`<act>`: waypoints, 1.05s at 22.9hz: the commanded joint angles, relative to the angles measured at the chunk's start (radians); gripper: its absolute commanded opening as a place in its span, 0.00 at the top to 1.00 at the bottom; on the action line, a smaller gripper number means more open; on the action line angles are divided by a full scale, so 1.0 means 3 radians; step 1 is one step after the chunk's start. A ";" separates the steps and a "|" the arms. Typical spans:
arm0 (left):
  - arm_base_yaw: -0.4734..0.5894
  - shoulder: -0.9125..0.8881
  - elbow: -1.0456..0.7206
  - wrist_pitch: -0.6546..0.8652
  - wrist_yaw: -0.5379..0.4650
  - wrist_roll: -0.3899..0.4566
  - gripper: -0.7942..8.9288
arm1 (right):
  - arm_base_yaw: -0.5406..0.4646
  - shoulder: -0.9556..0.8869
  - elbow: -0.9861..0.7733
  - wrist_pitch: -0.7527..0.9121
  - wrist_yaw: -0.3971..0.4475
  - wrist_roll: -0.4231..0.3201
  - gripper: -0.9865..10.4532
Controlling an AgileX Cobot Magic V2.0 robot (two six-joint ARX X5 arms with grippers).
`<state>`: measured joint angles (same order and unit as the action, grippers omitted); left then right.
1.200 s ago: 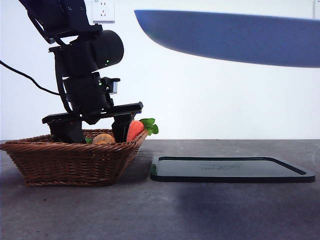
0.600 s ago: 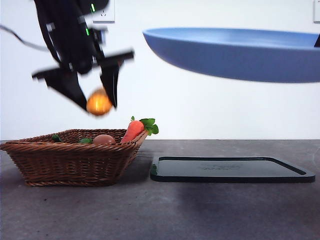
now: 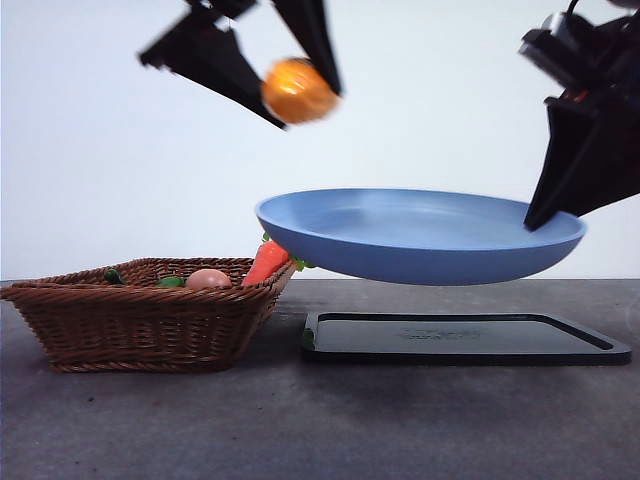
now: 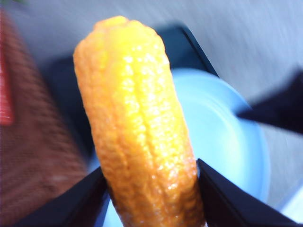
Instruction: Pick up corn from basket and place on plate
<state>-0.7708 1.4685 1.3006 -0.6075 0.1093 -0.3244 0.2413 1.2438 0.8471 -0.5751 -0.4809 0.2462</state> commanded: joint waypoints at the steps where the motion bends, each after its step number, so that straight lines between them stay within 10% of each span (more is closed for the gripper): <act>1: -0.0165 0.0230 0.0053 0.0037 0.0005 0.0168 0.68 | 0.0010 0.0104 0.0070 0.0106 -0.0084 0.0142 0.91; 24: -0.0337 0.0801 0.0056 0.0061 -0.0029 0.0257 0.53 | 0.0010 0.0123 0.0070 0.0066 -0.0093 0.0116 0.91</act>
<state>-0.8619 1.6882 1.3003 -0.5941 0.1032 -0.2535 0.2409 1.2720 0.8471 -0.5648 -0.4965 0.2707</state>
